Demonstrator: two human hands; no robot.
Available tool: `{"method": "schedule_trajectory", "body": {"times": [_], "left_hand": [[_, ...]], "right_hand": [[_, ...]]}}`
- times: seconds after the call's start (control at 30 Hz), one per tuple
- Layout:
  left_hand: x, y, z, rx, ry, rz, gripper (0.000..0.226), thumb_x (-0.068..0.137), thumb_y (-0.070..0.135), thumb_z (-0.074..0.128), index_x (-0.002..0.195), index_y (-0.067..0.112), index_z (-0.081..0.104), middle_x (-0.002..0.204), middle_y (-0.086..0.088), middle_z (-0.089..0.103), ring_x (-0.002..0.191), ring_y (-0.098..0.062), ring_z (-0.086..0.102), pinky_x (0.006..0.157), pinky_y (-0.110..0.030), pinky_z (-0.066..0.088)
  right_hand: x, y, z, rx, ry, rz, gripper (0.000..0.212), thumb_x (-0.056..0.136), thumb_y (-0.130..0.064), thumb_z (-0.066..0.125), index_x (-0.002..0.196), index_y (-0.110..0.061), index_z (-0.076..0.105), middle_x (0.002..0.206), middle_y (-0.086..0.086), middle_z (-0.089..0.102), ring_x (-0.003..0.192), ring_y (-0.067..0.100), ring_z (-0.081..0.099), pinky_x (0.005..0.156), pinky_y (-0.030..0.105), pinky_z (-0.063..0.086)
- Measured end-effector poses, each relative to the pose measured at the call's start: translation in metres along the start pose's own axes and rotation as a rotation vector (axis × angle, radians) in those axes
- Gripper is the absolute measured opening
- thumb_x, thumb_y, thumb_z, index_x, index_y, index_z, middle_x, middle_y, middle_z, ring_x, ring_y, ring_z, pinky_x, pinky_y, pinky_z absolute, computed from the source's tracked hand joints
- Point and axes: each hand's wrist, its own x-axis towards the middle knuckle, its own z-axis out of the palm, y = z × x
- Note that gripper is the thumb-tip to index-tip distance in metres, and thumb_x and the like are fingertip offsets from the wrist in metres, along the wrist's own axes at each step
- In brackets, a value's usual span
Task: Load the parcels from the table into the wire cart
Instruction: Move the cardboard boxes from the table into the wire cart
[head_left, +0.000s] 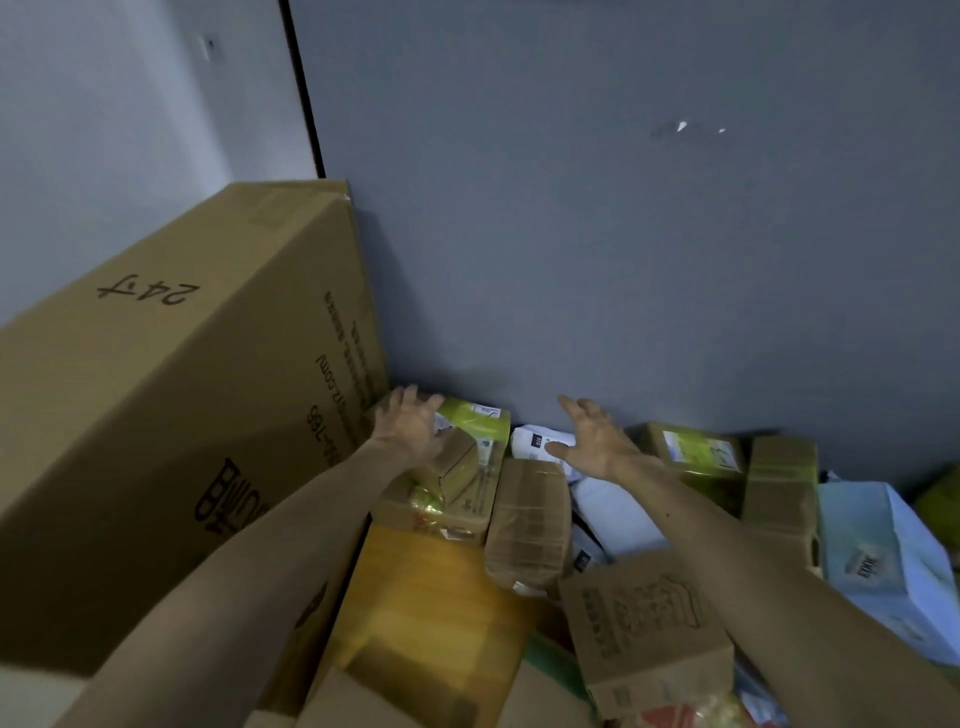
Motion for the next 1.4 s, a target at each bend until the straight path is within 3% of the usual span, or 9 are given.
{"method": "schedule_trajectory", "body": {"times": [0.3,0.47,0.73,0.9,1.07,1.17,1.23,1.3,1.4], "left_hand": [[0.038,0.014,0.037,-0.162,-0.063,-0.189,0.072,0.095,0.066,0.036,0.152,0.022,0.031,0.16,-0.014,0.013,0.147,-0.035,0.011,0.11,-0.057,0.033],[0.053,0.022,0.058,-0.179,-0.111,-0.271,0.073,0.096,0.069,0.026,0.153,0.024,0.03,0.163,-0.011,0.0,0.15,-0.036,-0.002,0.113,-0.066,0.019],[0.041,0.009,0.062,-0.497,0.012,-0.313,0.057,0.086,0.05,0.065,0.136,0.029,0.049,0.164,-0.005,-0.003,0.15,-0.029,0.001,0.115,-0.051,0.022],[0.046,0.014,0.07,-0.624,0.037,-0.174,0.052,0.079,0.041,0.076,0.126,0.035,0.056,0.161,0.006,-0.001,0.15,-0.027,0.006,0.121,-0.043,0.022],[0.033,0.013,0.076,-0.672,0.056,-0.075,0.049,0.081,0.03,0.077,0.125,0.037,0.055,0.163,0.004,0.0,0.151,-0.02,0.007,0.122,-0.035,0.018],[0.02,-0.005,0.077,-0.738,0.026,-0.117,0.061,0.08,0.032,0.075,0.133,0.041,0.046,0.161,0.005,0.004,0.149,-0.027,0.016,0.118,-0.041,0.028],[0.013,-0.018,0.076,-0.757,-0.01,-0.162,0.075,0.077,0.029,0.078,0.14,0.044,0.038,0.159,0.004,0.011,0.145,-0.03,0.023,0.115,-0.04,0.033],[0.006,-0.03,0.074,-0.828,-0.096,-0.222,0.091,0.078,0.02,0.081,0.15,0.04,0.03,0.16,0.005,0.015,0.145,-0.026,0.024,0.113,-0.036,0.032],[0.0,-0.052,0.085,-0.958,-0.188,-0.294,0.118,0.068,0.017,0.09,0.156,0.039,0.016,0.162,0.007,0.016,0.148,-0.021,0.021,0.118,-0.043,0.029]], "right_hand": [[0.047,0.013,0.05,-0.003,-0.101,0.01,0.081,0.091,-0.049,0.06,0.156,-0.026,0.017,0.159,0.01,0.022,0.144,0.031,0.027,0.112,0.041,0.029],[0.057,0.023,0.068,0.013,-0.154,0.018,0.08,0.09,-0.051,0.059,0.155,-0.024,0.021,0.157,0.012,0.025,0.142,0.036,0.029,0.114,0.046,0.03],[0.06,0.007,0.079,0.089,-0.235,-0.031,0.083,0.092,-0.045,0.061,0.157,-0.023,0.015,0.163,0.01,0.013,0.147,0.03,0.021,0.116,0.042,0.028],[0.053,-0.01,0.086,0.077,-0.28,-0.088,0.093,0.079,-0.061,0.065,0.153,-0.036,0.014,0.153,0.008,0.028,0.139,0.032,0.035,0.109,0.05,0.038],[0.051,-0.003,0.092,0.079,-0.282,-0.083,0.107,0.071,-0.07,0.069,0.153,-0.04,0.008,0.154,0.005,0.035,0.136,0.031,0.041,0.108,0.047,0.039],[0.051,-0.011,0.098,0.003,-0.274,-0.122,0.111,0.071,-0.074,0.066,0.154,-0.041,0.001,0.155,0.002,0.037,0.136,0.029,0.042,0.104,0.038,0.041],[0.048,-0.029,0.102,0.054,-0.332,-0.12,0.109,0.079,-0.057,0.073,0.157,-0.035,0.0,0.157,0.004,0.033,0.139,0.028,0.037,0.099,0.03,0.037],[0.048,-0.046,0.112,0.196,-0.4,-0.108,0.112,0.079,-0.039,0.081,0.157,-0.033,0.0,0.159,0.005,0.027,0.143,0.026,0.031,0.11,0.032,0.033],[0.05,-0.07,0.127,0.286,-0.418,-0.134,0.126,0.07,-0.035,0.087,0.154,-0.039,-0.007,0.158,0.003,0.03,0.143,0.024,0.032,0.115,0.041,0.033]]}}
